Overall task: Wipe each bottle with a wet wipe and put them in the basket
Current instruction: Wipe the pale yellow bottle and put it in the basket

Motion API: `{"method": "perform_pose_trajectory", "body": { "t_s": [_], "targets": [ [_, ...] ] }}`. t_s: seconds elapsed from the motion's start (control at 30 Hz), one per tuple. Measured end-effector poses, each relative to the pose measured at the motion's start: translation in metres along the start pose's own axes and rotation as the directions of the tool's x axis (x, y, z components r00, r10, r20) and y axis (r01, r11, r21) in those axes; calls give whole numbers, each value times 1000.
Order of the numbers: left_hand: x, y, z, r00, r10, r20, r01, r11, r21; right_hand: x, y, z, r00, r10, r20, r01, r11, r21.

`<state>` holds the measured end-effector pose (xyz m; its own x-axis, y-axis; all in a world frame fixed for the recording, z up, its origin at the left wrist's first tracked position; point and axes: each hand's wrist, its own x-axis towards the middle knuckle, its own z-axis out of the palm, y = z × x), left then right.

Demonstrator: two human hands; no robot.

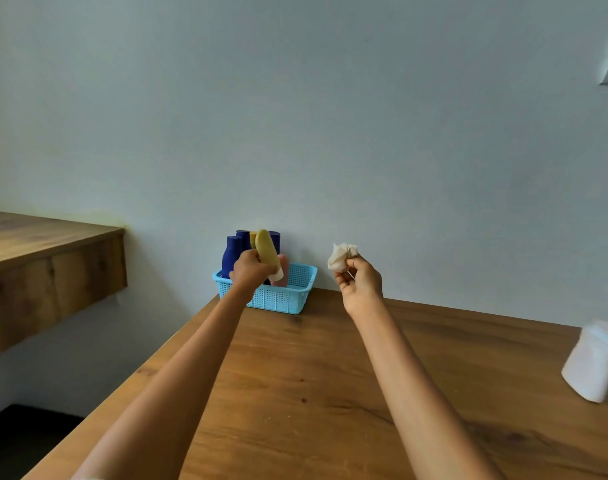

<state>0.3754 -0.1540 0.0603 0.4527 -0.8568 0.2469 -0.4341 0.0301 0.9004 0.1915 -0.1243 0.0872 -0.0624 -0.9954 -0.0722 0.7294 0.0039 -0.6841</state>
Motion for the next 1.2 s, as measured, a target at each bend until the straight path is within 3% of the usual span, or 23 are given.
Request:
{"method": "perform_pose_trajectory", "body": {
  "t_s": [0.1, 0.3, 0.47, 0.6, 1.03, 1.2],
  "targets": [
    [1, -8, 5, 998, 44, -46, -32, 972, 234, 4, 3, -4, 1000, 2, -3, -2, 1000, -27],
    [-7, -2, 8, 991, 9, -137, 54, 894, 445, 3, 11, -2, 1000, 26, 10, -26, 998, -61],
    [3, -1, 11, 999, 21, -27, -1, 805, 594, 3, 9, -4, 1000, 15, 11, -14, 998, -61],
    [2, 1, 9, 1000, 15, 11, -19, 807, 590, 5, 7, -6, 1000, 13, 11, -13, 998, -62],
    [-3, -8, 5, 994, -18, -106, 55, 931, 360, 1, 9, -4, 999, 20, 37, -16, 996, -87],
    [-8, -2, -2, 995, -34, -89, 71, 893, 444, -3, 13, -4, 998, 38, 51, -31, 992, -119]
  ]
}}
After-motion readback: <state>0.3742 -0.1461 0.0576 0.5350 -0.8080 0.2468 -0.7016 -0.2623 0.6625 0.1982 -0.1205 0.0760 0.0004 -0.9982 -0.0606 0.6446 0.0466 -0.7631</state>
